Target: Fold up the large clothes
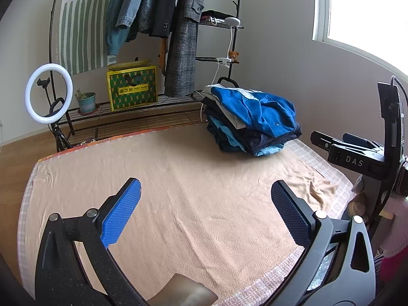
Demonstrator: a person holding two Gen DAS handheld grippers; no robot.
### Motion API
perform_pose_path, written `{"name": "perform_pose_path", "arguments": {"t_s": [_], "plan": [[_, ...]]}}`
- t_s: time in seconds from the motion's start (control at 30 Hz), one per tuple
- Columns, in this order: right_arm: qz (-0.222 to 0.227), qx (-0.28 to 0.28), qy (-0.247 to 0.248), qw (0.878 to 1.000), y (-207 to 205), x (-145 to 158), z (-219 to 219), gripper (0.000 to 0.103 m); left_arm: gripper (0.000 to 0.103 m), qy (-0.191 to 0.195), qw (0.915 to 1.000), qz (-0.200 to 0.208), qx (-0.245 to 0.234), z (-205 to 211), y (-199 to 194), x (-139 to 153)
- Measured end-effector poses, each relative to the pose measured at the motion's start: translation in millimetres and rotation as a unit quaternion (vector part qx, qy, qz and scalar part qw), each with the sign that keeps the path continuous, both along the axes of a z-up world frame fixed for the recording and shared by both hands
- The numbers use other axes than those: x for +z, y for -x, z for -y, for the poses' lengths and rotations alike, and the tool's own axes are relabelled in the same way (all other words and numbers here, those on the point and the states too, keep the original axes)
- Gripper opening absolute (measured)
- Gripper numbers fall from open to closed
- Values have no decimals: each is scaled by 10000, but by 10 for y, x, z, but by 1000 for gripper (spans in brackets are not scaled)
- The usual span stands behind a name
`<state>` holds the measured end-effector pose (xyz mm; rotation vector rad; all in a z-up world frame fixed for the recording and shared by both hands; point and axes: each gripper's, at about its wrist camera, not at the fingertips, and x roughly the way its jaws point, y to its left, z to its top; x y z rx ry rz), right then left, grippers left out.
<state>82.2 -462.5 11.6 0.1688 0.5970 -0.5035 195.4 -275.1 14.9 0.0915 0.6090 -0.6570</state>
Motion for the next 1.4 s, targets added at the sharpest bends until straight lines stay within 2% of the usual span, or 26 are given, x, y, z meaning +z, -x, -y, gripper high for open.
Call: {"name": "perform_pose_path", "arguments": {"t_s": [1.4], "plan": [[-73, 88, 10, 9999, -43, -67, -27, 103, 103, -94, 9999, 33, 58, -50, 9, 34]]}}
